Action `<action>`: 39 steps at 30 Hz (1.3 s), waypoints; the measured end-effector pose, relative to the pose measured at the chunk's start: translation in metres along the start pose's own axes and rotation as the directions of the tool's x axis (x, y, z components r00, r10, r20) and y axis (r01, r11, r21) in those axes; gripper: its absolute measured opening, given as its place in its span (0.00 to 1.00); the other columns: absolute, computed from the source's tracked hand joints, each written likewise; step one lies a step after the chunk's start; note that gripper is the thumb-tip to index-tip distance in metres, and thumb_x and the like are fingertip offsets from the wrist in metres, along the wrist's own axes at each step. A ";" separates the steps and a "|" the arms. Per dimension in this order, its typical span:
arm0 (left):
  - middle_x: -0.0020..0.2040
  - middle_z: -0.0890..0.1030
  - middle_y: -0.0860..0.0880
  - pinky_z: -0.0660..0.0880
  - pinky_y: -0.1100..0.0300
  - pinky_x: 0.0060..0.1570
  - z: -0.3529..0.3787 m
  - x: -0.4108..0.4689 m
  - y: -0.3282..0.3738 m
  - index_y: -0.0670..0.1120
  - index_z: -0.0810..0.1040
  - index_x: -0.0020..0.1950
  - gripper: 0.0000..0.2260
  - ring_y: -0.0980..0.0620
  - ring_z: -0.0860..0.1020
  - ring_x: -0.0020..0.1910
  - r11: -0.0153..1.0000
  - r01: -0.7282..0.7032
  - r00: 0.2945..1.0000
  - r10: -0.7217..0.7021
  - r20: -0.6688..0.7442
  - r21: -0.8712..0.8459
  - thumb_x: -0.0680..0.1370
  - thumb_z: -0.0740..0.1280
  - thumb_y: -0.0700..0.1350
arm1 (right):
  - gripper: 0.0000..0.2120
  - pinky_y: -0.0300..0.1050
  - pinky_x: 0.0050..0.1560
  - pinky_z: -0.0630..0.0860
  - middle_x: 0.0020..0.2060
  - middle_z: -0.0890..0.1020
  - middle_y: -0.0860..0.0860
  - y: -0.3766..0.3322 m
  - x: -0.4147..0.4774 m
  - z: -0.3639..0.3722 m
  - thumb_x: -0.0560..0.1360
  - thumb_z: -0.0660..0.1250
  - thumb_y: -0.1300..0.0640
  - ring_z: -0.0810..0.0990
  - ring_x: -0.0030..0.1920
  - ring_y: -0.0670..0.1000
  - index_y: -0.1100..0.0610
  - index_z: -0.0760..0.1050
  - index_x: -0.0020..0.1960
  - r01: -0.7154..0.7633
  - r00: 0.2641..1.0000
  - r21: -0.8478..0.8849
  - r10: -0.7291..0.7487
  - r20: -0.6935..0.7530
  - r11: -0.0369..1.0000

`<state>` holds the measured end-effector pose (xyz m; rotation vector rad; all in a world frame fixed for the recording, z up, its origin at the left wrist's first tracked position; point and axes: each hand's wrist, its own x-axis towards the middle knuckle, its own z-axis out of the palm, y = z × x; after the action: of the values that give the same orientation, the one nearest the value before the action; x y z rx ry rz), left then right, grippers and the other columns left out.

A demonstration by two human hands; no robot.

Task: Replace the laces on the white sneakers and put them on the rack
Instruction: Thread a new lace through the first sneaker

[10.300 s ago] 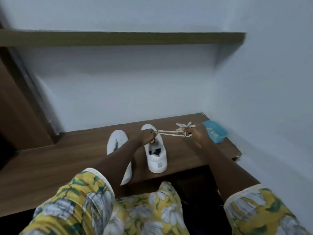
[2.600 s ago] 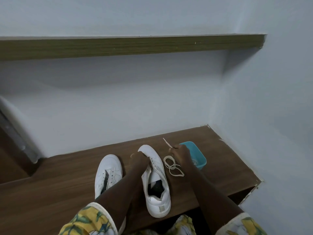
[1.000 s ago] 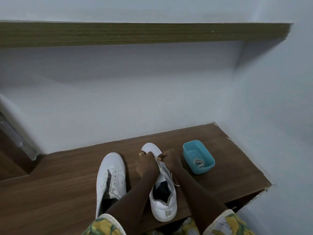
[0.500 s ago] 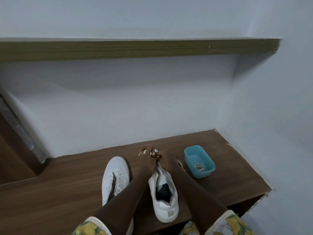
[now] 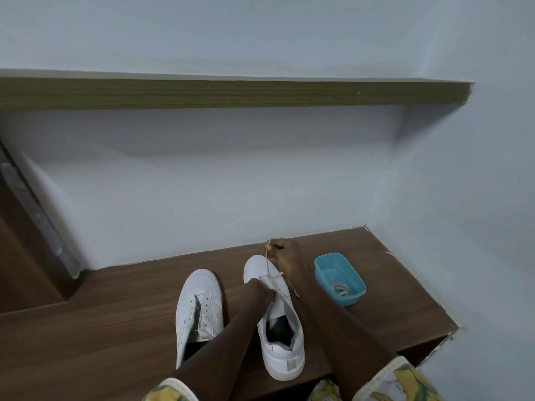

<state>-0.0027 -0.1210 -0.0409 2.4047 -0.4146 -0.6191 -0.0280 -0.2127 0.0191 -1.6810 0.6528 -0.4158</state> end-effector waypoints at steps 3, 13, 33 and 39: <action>0.49 0.78 0.45 0.70 0.58 0.46 0.000 0.001 -0.006 0.38 0.76 0.58 0.15 0.45 0.77 0.52 1.000 -0.012 0.998 0.013 -0.062 0.021 0.80 0.57 0.45 | 0.07 0.35 0.36 0.77 0.32 0.78 0.55 -0.030 0.000 -0.007 0.75 0.61 0.73 0.77 0.31 0.46 0.71 0.78 0.46 0.041 0.999 0.315 -0.028 -0.046 0.948; 0.27 0.69 0.50 0.65 0.59 0.31 0.001 0.007 -0.019 0.45 0.66 0.27 0.18 0.51 0.70 0.30 0.979 -0.043 0.982 0.004 -0.191 -0.200 0.77 0.62 0.40 | 0.10 0.38 0.32 0.69 0.34 0.77 0.53 -0.064 -0.001 -0.031 0.79 0.60 0.67 0.73 0.33 0.47 0.60 0.77 0.42 0.173 0.983 0.654 -0.088 -0.162 0.736; 0.36 0.81 0.50 0.65 0.73 0.27 -0.016 0.023 -0.045 0.43 0.85 0.44 0.07 0.54 0.75 0.37 0.899 -0.152 0.984 0.096 -0.153 -0.411 0.75 0.66 0.37 | 0.12 0.41 0.45 0.70 0.51 0.82 0.58 0.053 0.001 0.040 0.77 0.59 0.61 0.79 0.55 0.56 0.63 0.80 0.53 0.101 0.991 -0.760 0.006 0.137 0.641; 0.29 0.74 0.49 0.64 0.60 0.34 -0.014 0.027 -0.051 0.39 0.80 0.34 0.08 0.54 0.69 0.31 0.881 -0.077 0.994 0.032 -0.104 -0.468 0.74 0.67 0.38 | 0.13 0.44 0.54 0.73 0.55 0.80 0.60 0.052 0.001 0.041 0.77 0.58 0.62 0.78 0.57 0.58 0.65 0.77 0.56 0.068 0.990 -0.779 0.054 0.129 0.623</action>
<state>0.0345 -0.0866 -0.0720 1.9379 -0.2540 -0.5102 -0.0129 -0.1874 -0.0402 -2.5303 0.7810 0.0266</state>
